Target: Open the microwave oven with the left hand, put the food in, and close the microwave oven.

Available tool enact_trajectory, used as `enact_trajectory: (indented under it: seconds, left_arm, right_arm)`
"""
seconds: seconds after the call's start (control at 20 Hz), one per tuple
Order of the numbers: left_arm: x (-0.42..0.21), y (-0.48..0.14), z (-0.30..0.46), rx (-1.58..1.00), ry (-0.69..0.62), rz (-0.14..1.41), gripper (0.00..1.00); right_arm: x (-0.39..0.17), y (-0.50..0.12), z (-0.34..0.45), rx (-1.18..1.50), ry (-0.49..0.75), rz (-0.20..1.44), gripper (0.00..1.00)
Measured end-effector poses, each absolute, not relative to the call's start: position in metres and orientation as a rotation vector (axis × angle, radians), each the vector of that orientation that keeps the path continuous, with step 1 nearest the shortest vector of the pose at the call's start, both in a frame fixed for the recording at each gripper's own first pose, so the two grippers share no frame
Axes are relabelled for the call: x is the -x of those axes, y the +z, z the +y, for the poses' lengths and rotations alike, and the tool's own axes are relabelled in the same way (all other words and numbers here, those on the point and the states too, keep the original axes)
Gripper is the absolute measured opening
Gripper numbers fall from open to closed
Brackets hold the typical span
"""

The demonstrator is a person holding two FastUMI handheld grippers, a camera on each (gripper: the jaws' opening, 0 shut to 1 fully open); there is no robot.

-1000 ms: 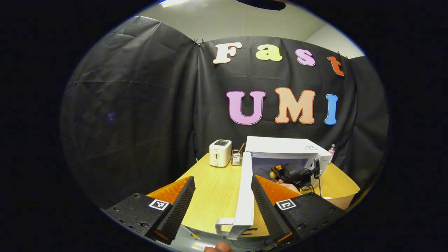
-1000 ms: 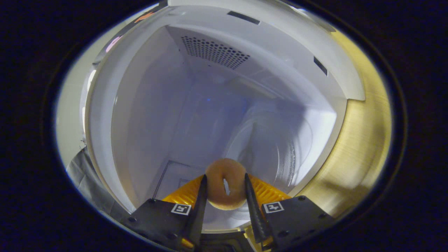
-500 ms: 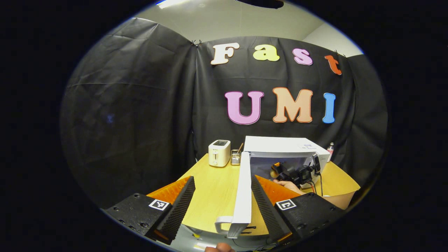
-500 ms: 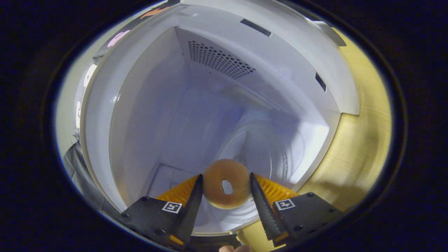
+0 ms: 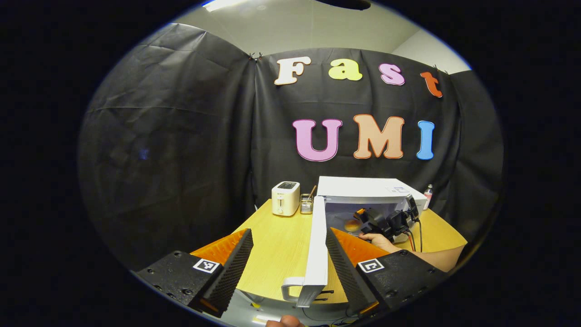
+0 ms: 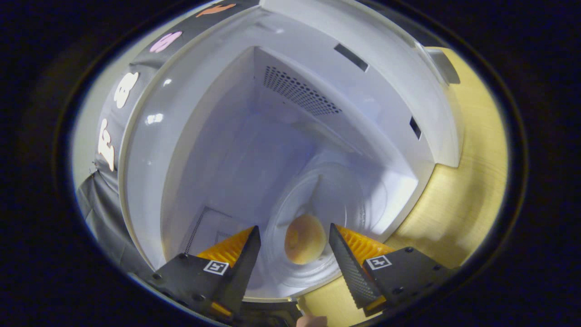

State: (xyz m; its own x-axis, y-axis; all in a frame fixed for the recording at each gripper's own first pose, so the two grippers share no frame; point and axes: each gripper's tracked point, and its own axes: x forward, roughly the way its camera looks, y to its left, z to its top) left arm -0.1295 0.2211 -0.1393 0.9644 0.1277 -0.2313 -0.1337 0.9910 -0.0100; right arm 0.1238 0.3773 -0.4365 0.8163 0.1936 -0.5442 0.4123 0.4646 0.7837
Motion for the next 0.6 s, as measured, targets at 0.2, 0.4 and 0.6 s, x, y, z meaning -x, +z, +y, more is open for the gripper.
enact_trajectory:
  seconds: [0.2,0.4,0.6]
  left_arm:
    - [0.138,-0.144,0.226,-0.021,0.125,0.244,0.95]
    - [0.145,-0.149,0.236,-0.057,0.125,0.259,0.93]
    - [0.149,-0.156,0.241,-0.089,0.113,0.273,0.93]
  right_arm:
    - [-0.106,-0.428,0.377,-1.027,-0.099,0.638,0.82]
    - [-0.073,-0.413,0.368,-0.872,-0.012,0.629,0.93]
    - [-0.044,-0.383,0.347,-0.707,0.092,0.588,0.82]
